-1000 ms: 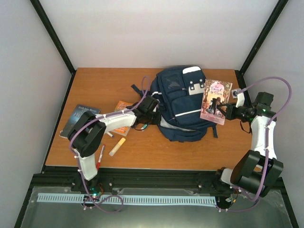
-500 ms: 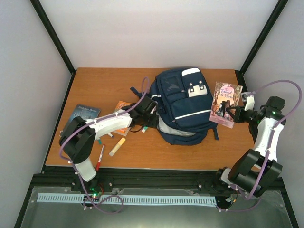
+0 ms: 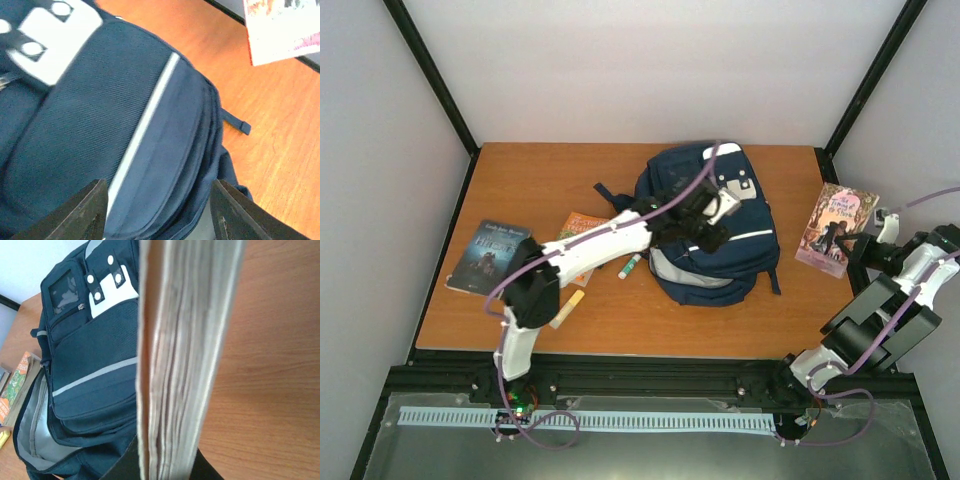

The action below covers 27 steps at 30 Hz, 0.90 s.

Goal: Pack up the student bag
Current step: Adjust the book at the center of the board.

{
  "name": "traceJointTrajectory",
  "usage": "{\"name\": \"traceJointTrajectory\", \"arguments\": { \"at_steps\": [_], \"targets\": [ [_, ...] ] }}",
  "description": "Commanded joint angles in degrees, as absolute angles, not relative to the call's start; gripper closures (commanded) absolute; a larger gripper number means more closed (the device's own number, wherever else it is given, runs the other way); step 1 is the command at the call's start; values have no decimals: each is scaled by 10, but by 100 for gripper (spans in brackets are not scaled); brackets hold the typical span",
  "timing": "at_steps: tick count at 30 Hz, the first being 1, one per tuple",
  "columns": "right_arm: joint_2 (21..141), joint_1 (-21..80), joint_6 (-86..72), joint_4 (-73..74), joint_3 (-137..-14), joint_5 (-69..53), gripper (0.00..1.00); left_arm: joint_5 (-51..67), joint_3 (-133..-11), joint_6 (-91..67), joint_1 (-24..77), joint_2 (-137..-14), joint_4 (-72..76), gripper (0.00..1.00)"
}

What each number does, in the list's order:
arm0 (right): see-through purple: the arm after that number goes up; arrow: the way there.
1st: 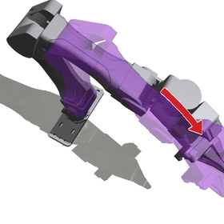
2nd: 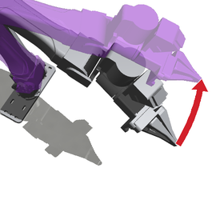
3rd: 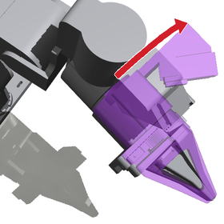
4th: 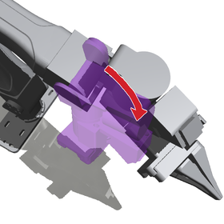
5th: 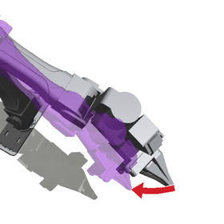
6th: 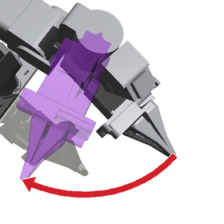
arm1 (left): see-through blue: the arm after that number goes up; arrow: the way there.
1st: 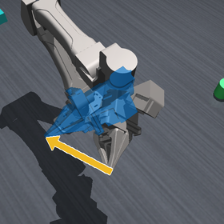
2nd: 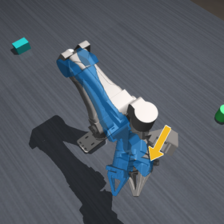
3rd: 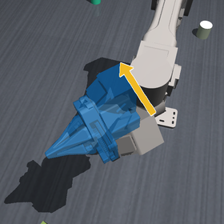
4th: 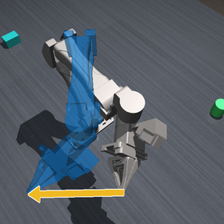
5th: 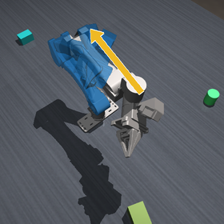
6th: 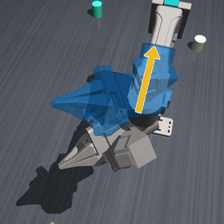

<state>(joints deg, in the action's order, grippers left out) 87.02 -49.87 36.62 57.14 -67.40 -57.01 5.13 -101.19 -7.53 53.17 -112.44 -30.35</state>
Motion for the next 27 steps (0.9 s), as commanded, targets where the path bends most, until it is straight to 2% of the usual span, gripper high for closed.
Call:
{"name": "traceJointTrajectory", "arguments": {
  "at_steps": [1, 6, 17, 23, 27],
  "targets": [
    [867, -511, 409, 598, -678, -575, 97, 72, -1125, 11, 575, -1222, -388, 42],
    [852, -512, 438, 605, -648, -555, 97, 86, -1238, 30, 591, -1320, -433, 44],
    [839, -513, 458, 614, -616, -553, 97, 55, -1320, 57, 600, -1427, -446, 46],
    [836, -514, 466, 618, -608, -545, 97, 88, -1348, 63, 603, -1454, -447, 58],
    [833, -514, 467, 614, -597, -543, 97, 93, -1329, 71, 612, -1439, -433, 72]
  ]
}}
